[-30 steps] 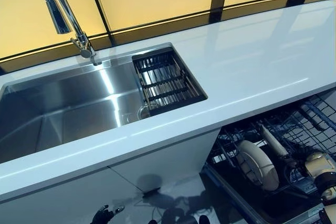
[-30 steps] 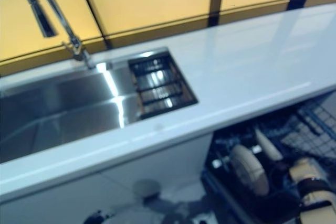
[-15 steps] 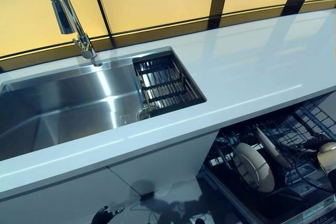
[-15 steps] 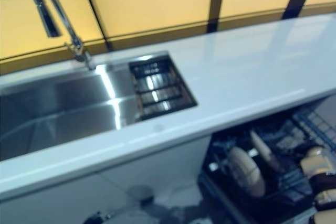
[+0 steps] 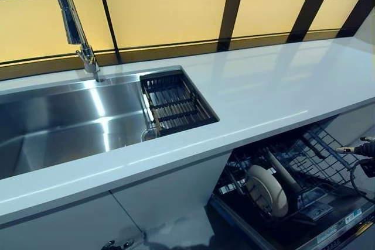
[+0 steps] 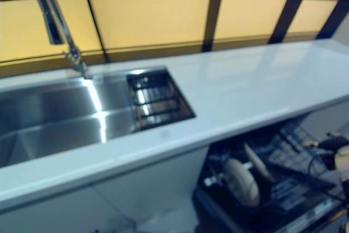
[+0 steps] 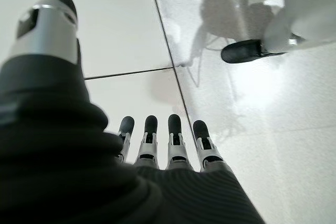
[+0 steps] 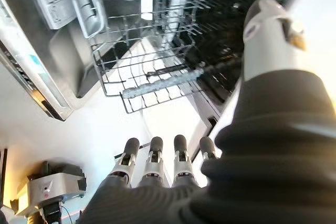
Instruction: Take plates into dishwasher
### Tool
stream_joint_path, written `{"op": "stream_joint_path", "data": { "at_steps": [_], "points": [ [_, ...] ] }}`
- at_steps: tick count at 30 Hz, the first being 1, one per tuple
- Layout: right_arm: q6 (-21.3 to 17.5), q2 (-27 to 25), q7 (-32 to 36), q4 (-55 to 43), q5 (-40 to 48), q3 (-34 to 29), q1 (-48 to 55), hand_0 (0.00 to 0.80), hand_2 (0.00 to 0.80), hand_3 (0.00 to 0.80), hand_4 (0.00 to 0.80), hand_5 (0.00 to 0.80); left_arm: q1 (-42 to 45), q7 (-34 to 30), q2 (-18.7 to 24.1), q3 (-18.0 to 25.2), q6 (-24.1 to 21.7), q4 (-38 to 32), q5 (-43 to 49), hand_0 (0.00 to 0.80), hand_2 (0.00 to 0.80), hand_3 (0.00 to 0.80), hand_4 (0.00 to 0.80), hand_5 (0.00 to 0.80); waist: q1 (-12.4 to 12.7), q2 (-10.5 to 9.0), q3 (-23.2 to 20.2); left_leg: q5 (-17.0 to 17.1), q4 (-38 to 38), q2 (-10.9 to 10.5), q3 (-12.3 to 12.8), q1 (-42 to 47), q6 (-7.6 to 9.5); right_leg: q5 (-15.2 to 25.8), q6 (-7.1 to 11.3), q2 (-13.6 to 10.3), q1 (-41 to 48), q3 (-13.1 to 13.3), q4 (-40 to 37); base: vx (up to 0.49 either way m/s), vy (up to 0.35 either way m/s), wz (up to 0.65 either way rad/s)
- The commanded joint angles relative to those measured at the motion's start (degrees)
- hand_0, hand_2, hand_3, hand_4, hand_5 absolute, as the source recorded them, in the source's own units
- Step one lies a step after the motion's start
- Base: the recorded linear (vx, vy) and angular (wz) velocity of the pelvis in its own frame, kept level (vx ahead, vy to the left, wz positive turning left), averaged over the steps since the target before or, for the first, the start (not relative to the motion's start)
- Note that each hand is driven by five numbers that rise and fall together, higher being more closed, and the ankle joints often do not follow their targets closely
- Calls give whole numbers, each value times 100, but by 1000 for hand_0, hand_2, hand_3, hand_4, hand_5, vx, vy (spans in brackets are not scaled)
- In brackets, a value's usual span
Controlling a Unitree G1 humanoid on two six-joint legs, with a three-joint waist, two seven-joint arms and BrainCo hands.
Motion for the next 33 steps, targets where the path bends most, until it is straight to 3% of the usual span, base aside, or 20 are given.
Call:
{"op": "stream_joint_path", "data": {
  "at_steps": [1,5,8,12,15,18,22,25,27,28,30,33],
  "points": [
    [-77,-330,-289,-220,148,-266,210,0,0,0,0,0,-51,57,180,63,-94,332,403,0,0,0,0,0,-55,-242,-263,-472,14,-161,-155,191,214,237,331,-81,-220,108,172,20,49,-5],
    [-194,-44,-514,-624,197,-1020,1119,0,0,0,0,0,52,60,303,132,-15,426,726,0,0,0,0,0,-220,-257,-185,-500,14,-156,-3,265,206,523,498,-129,-444,114,145,3,21,-11],
    [-256,188,-522,-674,222,-1164,1224,0,0,0,0,0,138,167,428,229,124,451,749,0,0,0,0,0,-219,-213,-87,-453,14,-50,302,297,204,563,561,-111,-665,-271,409,-110,-5,-30],
    [-380,364,-706,-514,478,-1221,1343,0,0,0,0,0,128,182,541,297,339,531,719,0,0,0,0,0,-96,-123,-93,-330,14,6,435,147,311,342,543,-247,-640,-365,1040,-205,-70,-82],
    [-488,566,-791,-372,619,-1220,1423,0,0,0,0,0,115,201,595,324,444,569,640,0,0,0,0,0,62,-68,-120,-206,77,83,415,-81,343,466,504,-500,-570,-385,1551,-246,-150,-29],
    [-676,810,-813,178,774,-1087,1376,0,0,0,0,0,57,223,712,316,526,594,657,0,0,0,0,0,409,-120,-211,-37,161,239,232,-443,275,999,625,-1000,-123,-210,1670,-327,-370,-20],
    [-768,930,-666,503,825,-986,1331,0,0,0,0,0,-30,259,811,253,493,591,642,0,0,0,0,0,523,-157,-261,52,144,396,12,-570,198,1033,726,-1143,177,6,1496,-198,-322,-37],
    [-762,1023,-497,559,897,-982,1412,0,0,0,0,0,-250,378,869,215,493,545,561,0,0,0,0,0,513,-227,-222,130,424,576,-82,-924,146,562,714,-952,311,226,1352,-234,-318,-33],
    [-884,1107,-495,681,1044,-968,1429,0,0,0,0,0,-460,501,902,196,462,456,479,0,0,0,0,0,544,-313,-116,115,985,716,62,-1401,150,286,670,-834,318,87,1457,-459,-395,28],
    [-1016,1186,-589,844,1307,-903,1344,0,0,0,0,0,-693,538,954,156,410,449,424,0,0,0,0,0,660,-348,39,175,1329,840,110,-1868,104,-143,580,-739,416,-136,1423,-489,-356,48],
    [-1147,1264,-554,1063,1436,-811,1253,0,0,0,0,0,-874,588,947,137,312,540,358,0,0,0,0,0,764,-355,151,308,1457,973,162,-2184,-10,-556,544,-630,603,-355,1269,-451,-300,50],
    [-1160,1302,-390,1237,1739,-781,1208,0,0,0,0,0,-909,616,907,144,252,589,354,0,0,0,0,0,792,-354,190,440,1371,1011,148,-2233,-93,-761,497,-518,726,-407,1171,-219,-149,-17]
  ]
}}
